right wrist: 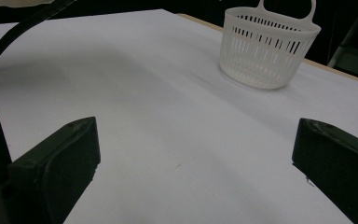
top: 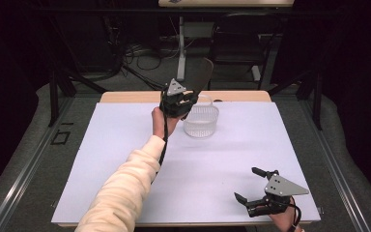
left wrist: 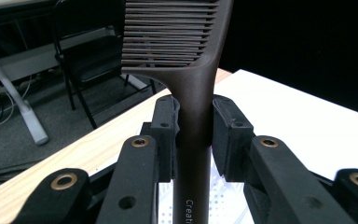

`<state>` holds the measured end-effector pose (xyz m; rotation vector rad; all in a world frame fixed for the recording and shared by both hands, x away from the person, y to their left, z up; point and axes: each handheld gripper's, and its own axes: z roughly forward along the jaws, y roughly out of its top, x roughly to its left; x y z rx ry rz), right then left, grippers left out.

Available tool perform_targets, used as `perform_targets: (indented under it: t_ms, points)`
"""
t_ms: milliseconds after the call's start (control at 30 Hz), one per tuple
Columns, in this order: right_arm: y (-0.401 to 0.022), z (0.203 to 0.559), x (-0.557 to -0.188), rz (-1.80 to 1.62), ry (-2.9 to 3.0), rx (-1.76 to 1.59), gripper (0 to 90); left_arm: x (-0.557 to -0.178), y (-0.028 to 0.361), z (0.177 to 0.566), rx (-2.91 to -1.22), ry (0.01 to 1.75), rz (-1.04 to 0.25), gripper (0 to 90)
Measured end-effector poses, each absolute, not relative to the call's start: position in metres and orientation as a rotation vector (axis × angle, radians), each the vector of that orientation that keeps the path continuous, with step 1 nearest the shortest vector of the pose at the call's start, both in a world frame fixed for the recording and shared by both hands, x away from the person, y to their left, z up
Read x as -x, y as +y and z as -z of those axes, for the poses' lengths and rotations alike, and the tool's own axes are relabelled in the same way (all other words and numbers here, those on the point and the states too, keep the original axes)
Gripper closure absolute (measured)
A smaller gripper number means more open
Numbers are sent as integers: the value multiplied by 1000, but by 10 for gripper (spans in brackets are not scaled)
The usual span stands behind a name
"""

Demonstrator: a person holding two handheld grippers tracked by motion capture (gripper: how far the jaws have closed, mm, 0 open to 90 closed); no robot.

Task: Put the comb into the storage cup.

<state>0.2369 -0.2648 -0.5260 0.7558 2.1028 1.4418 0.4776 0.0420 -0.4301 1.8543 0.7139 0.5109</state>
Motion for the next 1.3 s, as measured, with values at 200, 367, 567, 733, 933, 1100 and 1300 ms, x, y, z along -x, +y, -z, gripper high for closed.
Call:
perform_targets:
  t_ms: [200, 367, 567, 733, 933, 1100, 1300]
  points:
    - [-265, 526, -237, -1441, 2102, -754, 2, -479, 39, 429, -1848, 689, -517, 724]
    - [-265, 526, -237, -1443, 2106, -755, 2, -480, 36, 431, -1843, 680, -512, 724]
    - [-265, 526, -237, -1445, 2104, -756, 2, -482, 33, 432, -1833, 675, -511, 724]
    - [-265, 526, -237, -1444, 2103, -752, 2, -485, 28, 433, -1827, 655, -519, 724]
    - [-266, 526, -237, -1446, 2104, -753, 2, -487, 24, 434, -1833, 638, -533, 724]
    - [-265, 526, -237, -1446, 2104, -753, 2, -489, 23, 435, -1836, 627, -538, 724]
    - [-265, 526, -238, -1445, 2106, -756, 2, -490, 23, 435, -1838, 601, -544, 724]
